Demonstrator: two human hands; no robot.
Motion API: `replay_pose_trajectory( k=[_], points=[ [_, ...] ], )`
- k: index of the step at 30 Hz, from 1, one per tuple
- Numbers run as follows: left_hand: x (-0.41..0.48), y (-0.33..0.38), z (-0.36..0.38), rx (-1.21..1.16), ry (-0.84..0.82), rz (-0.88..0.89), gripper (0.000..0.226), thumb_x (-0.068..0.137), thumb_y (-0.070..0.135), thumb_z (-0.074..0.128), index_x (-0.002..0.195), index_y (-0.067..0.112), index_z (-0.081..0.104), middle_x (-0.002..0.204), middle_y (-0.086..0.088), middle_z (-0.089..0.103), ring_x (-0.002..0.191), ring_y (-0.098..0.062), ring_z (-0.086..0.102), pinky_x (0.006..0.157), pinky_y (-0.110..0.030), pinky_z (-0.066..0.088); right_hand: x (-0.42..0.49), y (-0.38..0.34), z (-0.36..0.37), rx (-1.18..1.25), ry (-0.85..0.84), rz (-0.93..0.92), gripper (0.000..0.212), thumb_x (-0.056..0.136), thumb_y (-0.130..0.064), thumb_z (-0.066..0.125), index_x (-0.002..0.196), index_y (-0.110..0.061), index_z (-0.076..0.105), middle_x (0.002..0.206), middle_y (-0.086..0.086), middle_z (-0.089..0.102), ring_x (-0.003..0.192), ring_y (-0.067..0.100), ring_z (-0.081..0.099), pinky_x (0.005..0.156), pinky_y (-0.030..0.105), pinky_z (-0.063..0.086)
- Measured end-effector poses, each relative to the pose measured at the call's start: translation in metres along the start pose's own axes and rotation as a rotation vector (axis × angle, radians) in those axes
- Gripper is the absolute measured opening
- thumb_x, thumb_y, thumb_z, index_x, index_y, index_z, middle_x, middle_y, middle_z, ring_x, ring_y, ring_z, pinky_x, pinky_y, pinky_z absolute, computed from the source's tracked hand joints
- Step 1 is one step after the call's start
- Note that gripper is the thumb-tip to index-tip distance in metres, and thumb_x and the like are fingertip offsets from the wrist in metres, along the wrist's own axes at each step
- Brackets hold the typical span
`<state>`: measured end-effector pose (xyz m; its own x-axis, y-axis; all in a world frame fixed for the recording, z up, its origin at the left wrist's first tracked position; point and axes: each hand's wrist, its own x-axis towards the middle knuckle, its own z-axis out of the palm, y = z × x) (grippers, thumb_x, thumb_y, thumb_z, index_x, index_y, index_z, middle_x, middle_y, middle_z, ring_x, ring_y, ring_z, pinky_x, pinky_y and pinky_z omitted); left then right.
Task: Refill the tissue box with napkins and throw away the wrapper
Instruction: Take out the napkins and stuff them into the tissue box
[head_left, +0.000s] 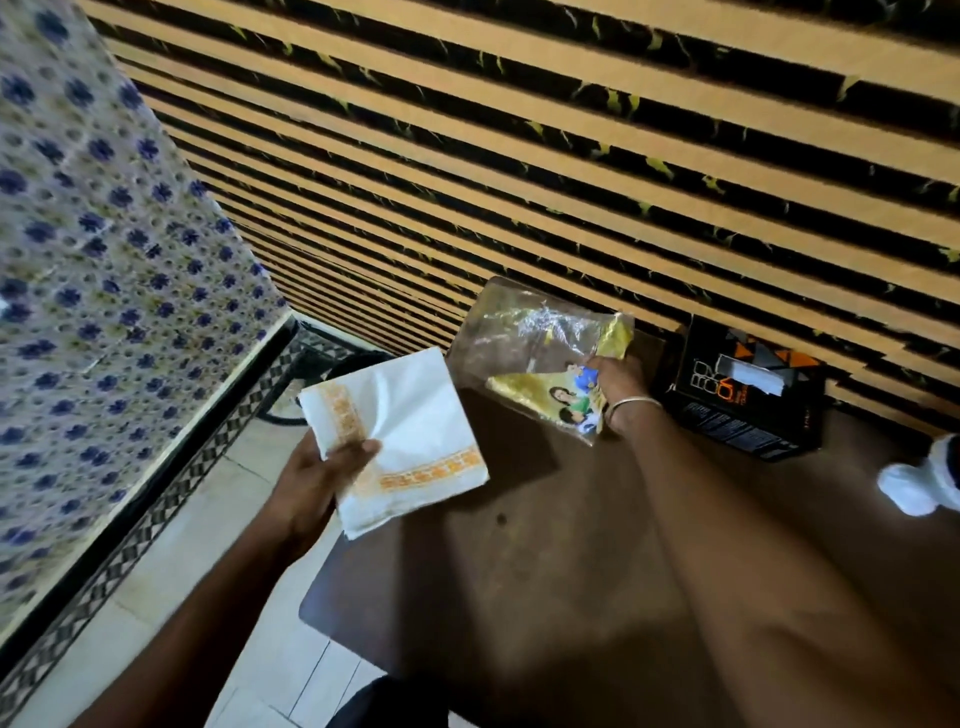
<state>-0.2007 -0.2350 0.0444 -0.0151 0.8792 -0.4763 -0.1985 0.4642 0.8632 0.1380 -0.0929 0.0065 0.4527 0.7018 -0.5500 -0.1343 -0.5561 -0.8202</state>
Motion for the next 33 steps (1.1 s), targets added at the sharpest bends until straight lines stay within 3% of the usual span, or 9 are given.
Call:
replay_pose_trajectory(
  k=[3, 8, 15, 19, 21, 22, 28, 30, 33],
  points=[
    [0.018, 0.001, 0.015, 0.007, -0.070, -0.012, 0.038, 0.094, 0.003, 0.058, 0.131, 0.008, 0.056, 0.122, -0.017, 0.069, 0.110, -0.039, 0.067, 0.090, -0.052, 0.056, 0.019, -0.010, 0.006, 0.065, 0.027, -0.023, 0.027, 0.075, -0.004, 0.071, 0.100, -0.012, 0.065, 0.096, 0.017, 0.069, 0.072, 0.029, 0.069, 0.067, 0.044, 0.059],
    [0.048, -0.002, 0.037, -0.013, -0.132, -0.022, 0.043, 0.094, 0.002, 0.059, 0.136, 0.009, 0.052, 0.128, -0.020, 0.065, 0.113, -0.041, 0.065, 0.094, -0.060, 0.051, 0.040, -0.017, 0.001, 0.092, 0.012, -0.027, 0.037, 0.078, -0.002, 0.068, 0.111, -0.015, 0.058, 0.097, 0.011, 0.067, 0.076, 0.027, 0.067, 0.064, 0.034, 0.057],
    [0.061, -0.013, 0.057, 0.023, -0.186, -0.058, 0.044, 0.092, 0.003, 0.062, 0.135, 0.012, 0.054, 0.126, -0.016, 0.067, 0.112, -0.038, 0.066, 0.094, -0.059, 0.052, 0.054, -0.007, -0.009, -0.121, 0.103, -0.109, 0.080, 0.069, -0.011, 0.073, 0.142, -0.020, 0.041, 0.133, 0.015, 0.057, 0.113, 0.031, 0.062, 0.097, 0.048, 0.053],
    [0.054, -0.023, 0.061, 0.049, -0.226, -0.102, 0.044, 0.091, 0.002, 0.063, 0.133, 0.012, 0.056, 0.124, -0.013, 0.069, 0.111, -0.035, 0.067, 0.093, -0.056, 0.054, -0.009, -0.004, 0.000, -0.404, 0.276, -0.388, 0.094, 0.088, -0.024, 0.068, 0.157, -0.013, 0.005, 0.164, 0.013, 0.011, 0.137, 0.011, 0.026, 0.109, 0.024, 0.019],
    [0.047, -0.029, 0.061, 0.065, -0.247, -0.137, 0.044, 0.090, 0.004, 0.065, 0.133, 0.013, 0.056, 0.124, -0.013, 0.069, 0.112, -0.036, 0.067, 0.093, -0.056, 0.054, -0.047, 0.023, 0.001, -0.427, 0.283, -0.597, 0.091, 0.086, -0.036, 0.065, 0.157, -0.019, 0.010, 0.164, 0.007, 0.006, 0.149, 0.024, 0.018, 0.116, 0.052, 0.031],
    [0.045, -0.031, 0.061, 0.071, -0.259, -0.153, 0.045, 0.090, 0.005, 0.066, 0.133, 0.013, 0.056, 0.124, -0.013, 0.069, 0.112, -0.036, 0.067, 0.093, -0.055, 0.054, -0.069, 0.037, -0.001, -0.417, 0.226, -0.615, 0.089, 0.086, -0.041, 0.064, 0.156, -0.023, 0.013, 0.162, 0.003, 0.010, 0.148, 0.026, 0.020, 0.119, 0.045, 0.028],
    [0.027, -0.038, 0.067, 0.040, -0.334, -0.268, 0.038, 0.088, -0.002, 0.065, 0.123, 0.012, 0.063, 0.122, -0.017, 0.069, 0.110, -0.038, 0.067, 0.094, -0.056, 0.053, -0.138, 0.088, -0.029, -0.045, -0.582, 0.205, 0.064, 0.085, -0.049, 0.070, 0.140, -0.026, 0.049, 0.130, 0.004, 0.065, 0.112, 0.026, 0.067, 0.095, 0.044, 0.054],
    [0.023, -0.042, 0.069, 0.084, -0.380, -0.318, 0.034, 0.089, 0.001, 0.064, 0.121, 0.014, 0.065, 0.121, -0.014, 0.070, 0.109, -0.035, 0.068, 0.095, -0.052, 0.054, -0.132, 0.096, -0.040, 0.001, -0.681, 0.287, 0.041, 0.089, -0.032, 0.069, 0.127, -0.018, 0.064, 0.120, 0.010, 0.072, 0.109, 0.028, 0.069, 0.096, 0.045, 0.054],
    [0.021, -0.052, 0.071, 0.213, -0.444, -0.275, 0.040, 0.090, 0.008, 0.068, 0.128, 0.015, 0.061, 0.121, -0.009, 0.071, 0.109, -0.031, 0.069, 0.087, -0.043, 0.058, -0.125, 0.113, -0.043, -0.119, -0.619, 0.256, 0.044, 0.081, -0.022, 0.079, 0.121, -0.011, 0.065, 0.114, 0.010, 0.074, 0.105, 0.027, 0.071, 0.096, 0.046, 0.054]
  ],
)
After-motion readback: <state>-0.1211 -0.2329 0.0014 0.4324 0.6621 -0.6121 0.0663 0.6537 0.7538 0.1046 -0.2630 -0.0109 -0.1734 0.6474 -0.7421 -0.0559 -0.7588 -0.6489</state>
